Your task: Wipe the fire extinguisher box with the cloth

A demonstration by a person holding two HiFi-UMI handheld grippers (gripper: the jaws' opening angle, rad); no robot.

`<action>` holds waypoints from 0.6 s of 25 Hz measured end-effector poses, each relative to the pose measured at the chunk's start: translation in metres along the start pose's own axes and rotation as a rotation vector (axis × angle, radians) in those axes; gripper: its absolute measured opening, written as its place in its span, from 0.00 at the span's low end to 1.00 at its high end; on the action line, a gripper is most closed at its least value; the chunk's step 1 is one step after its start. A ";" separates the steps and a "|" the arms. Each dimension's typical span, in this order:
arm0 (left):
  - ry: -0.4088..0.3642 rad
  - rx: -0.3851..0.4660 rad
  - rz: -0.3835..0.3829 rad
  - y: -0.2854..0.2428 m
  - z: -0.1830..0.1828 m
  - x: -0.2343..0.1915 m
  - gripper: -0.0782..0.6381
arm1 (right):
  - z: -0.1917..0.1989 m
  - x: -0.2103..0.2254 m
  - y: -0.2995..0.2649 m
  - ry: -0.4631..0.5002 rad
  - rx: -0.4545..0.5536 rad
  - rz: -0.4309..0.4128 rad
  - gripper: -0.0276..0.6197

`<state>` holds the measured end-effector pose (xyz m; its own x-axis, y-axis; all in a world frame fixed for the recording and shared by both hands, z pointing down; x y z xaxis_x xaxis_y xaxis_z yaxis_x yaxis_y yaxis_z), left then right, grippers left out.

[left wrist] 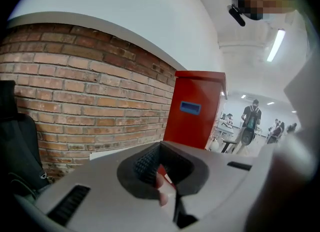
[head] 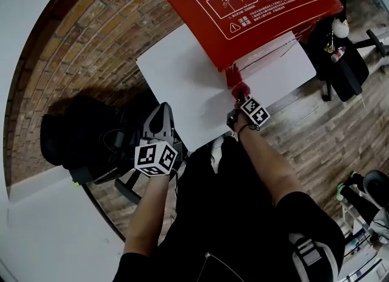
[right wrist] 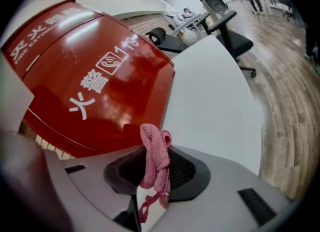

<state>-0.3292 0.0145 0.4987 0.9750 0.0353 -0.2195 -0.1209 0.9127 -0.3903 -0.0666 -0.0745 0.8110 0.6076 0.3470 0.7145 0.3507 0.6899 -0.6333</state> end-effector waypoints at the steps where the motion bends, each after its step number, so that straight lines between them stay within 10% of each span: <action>1: 0.001 -0.015 0.010 -0.002 0.003 0.000 0.14 | -0.004 -0.003 0.007 0.046 0.004 -0.003 0.21; 15: -0.074 -0.052 0.328 -0.030 -0.024 0.043 0.14 | -0.072 -0.112 0.164 0.619 0.179 -0.088 0.21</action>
<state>-0.2879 -0.0217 0.4792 0.8932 0.3549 -0.2759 -0.4379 0.8258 -0.3553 -0.0258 -0.0464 0.6052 0.8992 -0.1094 0.4237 0.3262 0.8129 -0.4825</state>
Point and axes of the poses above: the fingertips, and each gripper's own axes: y backward along the fingers, x to its right, z out of its underside, the point moved 3 cm from there along y, backward along the fingers, and after that the axes turned 2 degrees about -x, right-handed, at the moved point
